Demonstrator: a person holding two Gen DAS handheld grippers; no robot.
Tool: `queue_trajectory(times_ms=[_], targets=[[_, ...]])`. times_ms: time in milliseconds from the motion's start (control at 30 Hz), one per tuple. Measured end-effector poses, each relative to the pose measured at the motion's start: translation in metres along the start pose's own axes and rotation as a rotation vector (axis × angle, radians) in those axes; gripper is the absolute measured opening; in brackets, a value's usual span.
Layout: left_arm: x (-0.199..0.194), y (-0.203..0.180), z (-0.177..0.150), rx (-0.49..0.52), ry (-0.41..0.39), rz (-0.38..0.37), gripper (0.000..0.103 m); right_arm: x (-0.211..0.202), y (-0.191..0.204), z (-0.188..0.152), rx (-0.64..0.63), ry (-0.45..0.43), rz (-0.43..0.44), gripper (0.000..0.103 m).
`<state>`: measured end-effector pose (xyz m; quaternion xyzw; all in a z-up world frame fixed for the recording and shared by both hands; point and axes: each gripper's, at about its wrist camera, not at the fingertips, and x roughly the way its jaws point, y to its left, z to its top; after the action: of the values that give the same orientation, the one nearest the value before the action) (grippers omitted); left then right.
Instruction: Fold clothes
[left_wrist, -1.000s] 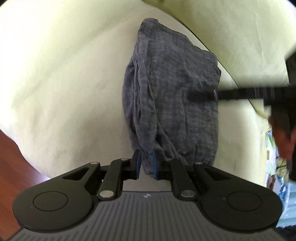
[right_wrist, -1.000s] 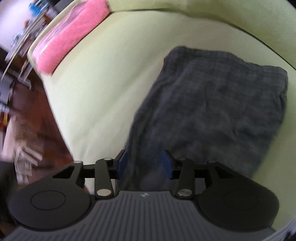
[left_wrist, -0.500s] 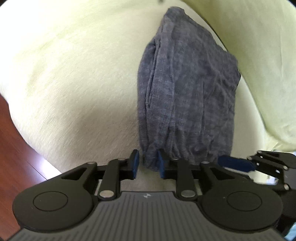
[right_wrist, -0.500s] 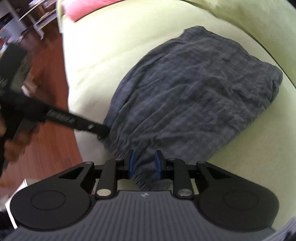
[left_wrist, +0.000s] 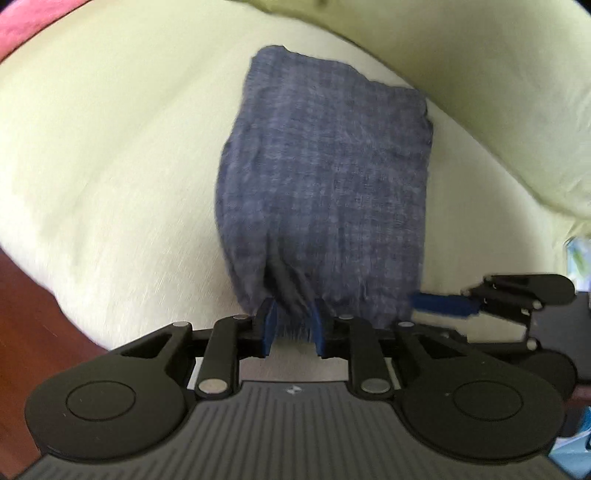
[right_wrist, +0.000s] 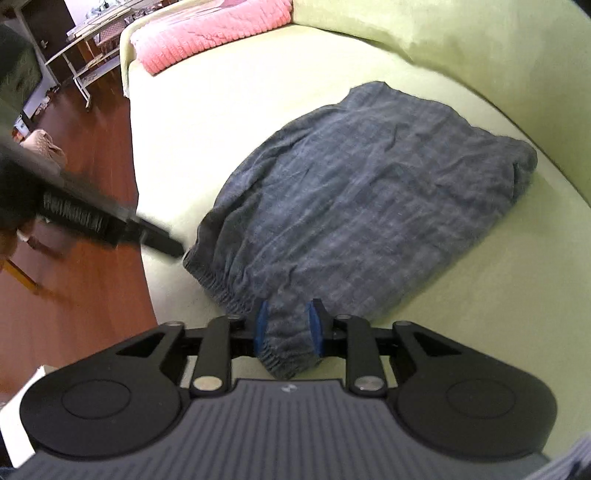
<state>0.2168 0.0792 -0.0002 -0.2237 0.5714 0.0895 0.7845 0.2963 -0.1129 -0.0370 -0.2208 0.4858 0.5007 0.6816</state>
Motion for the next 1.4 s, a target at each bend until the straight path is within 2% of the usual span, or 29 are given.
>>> queue_trajectory(times_ms=[33, 100, 200, 333, 467, 533, 667, 800, 833, 867, 900, 1000, 1067, 1167, 1200, 1300, 1367, 1400], targets=[[0.005, -0.006, 0.006, 0.011, 0.014, 0.012, 0.024, -0.003, -0.006, 0.001, 0.029, -0.016, 0.001, 0.024], [0.007, -0.022, 0.014, 0.05, -0.001, -0.012, 0.024, -0.024, -0.036, 0.01, 0.157, -0.107, 0.004, 0.024], [0.014, -0.056, 0.022, 0.152, -0.012, -0.048, 0.024, -0.039, -0.084, 0.029, 0.283, -0.16, -0.052, 0.024], [0.038, -0.083, 0.029, 0.211, -0.003, -0.104, 0.024, -0.046, -0.147, 0.056, 0.377, -0.229, -0.13, 0.024], [0.068, -0.092, 0.035, 0.232, 0.041, -0.124, 0.024, -0.031, -0.215, 0.091, 0.478, -0.278, -0.176, 0.024], [0.085, -0.093, 0.036, 0.264, 0.085, -0.103, 0.024, -0.017, -0.235, 0.104, 0.509, -0.289, -0.174, 0.024], [0.089, -0.087, 0.036, 0.309, 0.101, -0.133, 0.025, 0.017, -0.265, 0.124, 0.563, -0.27, -0.162, 0.024], [0.09, -0.081, 0.037, 0.323, 0.119, -0.161, 0.028, 0.039, -0.277, 0.132, 0.604, -0.247, -0.126, 0.024], [0.089, -0.081, 0.038, 0.324, 0.124, -0.166, 0.028, 0.042, -0.277, 0.131, 0.609, -0.245, -0.113, 0.021], [0.089, -0.08, 0.038, 0.328, 0.126, -0.169, 0.028, 0.048, -0.278, 0.134, 0.596, -0.242, -0.106, 0.013], [0.088, -0.079, 0.037, 0.332, 0.127, -0.171, 0.028, 0.049, -0.276, 0.136, 0.572, -0.251, -0.106, 0.001], [0.087, -0.077, 0.033, 0.353, 0.122, -0.172, 0.028, 0.044, -0.269, 0.143, 0.5, -0.299, -0.151, 0.0], [0.086, -0.077, 0.03, 0.368, 0.115, -0.168, 0.028, 0.044, -0.27, 0.145, 0.5, -0.302, -0.158, 0.0], [0.084, -0.077, 0.026, 0.366, 0.112, -0.167, 0.028, 0.057, -0.274, 0.144, 0.493, -0.251, -0.19, 0.002], [0.083, -0.076, 0.025, 0.361, 0.113, -0.168, 0.028, 0.059, -0.275, 0.143, 0.496, -0.244, -0.194, 0.007], [0.077, -0.077, 0.025, 0.345, 0.112, -0.172, 0.027, 0.041, -0.27, 0.14, 0.54, -0.281, -0.206, 0.024], [0.069, -0.074, 0.022, 0.338, 0.103, -0.173, 0.027, 0.024, -0.261, 0.136, 0.557, -0.317, -0.209, 0.024], [0.064, -0.07, 0.018, 0.33, 0.095, -0.173, 0.027, 0.018, -0.25, 0.131, 0.541, -0.315, -0.179, 0.024]])
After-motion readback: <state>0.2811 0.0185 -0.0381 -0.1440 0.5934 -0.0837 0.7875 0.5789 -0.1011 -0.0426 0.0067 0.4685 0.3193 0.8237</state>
